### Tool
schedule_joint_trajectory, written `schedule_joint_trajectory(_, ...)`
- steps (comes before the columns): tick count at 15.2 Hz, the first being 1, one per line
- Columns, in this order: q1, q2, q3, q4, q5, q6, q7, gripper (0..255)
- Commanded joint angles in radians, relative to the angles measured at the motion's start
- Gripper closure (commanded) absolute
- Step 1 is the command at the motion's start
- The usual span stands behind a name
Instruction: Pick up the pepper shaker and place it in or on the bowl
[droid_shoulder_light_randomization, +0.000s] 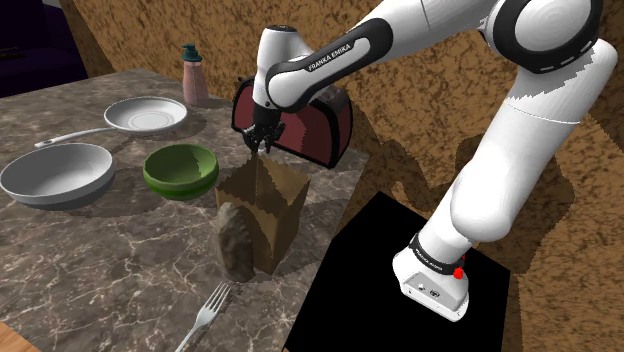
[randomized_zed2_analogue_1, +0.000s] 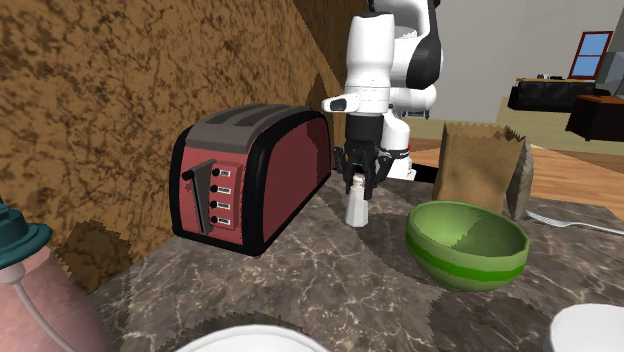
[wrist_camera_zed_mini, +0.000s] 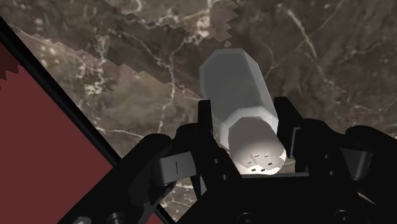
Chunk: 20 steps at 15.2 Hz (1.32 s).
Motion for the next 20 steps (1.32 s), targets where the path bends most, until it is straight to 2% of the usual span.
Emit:
schedule_joint_trajectory(1, 0.000, 0.000, 0.000, 0.000, 0.000, 0.000, 0.000, 255)
schedule_joint_trajectory(6, 0.000, 0.000, 0.000, 0.000, 0.000, 0.000, 0.000, 255)
schedule_joint_trajectory(20, -0.003, -0.095, 0.001, 0.086, 0.020, -0.181, -0.013, 255)
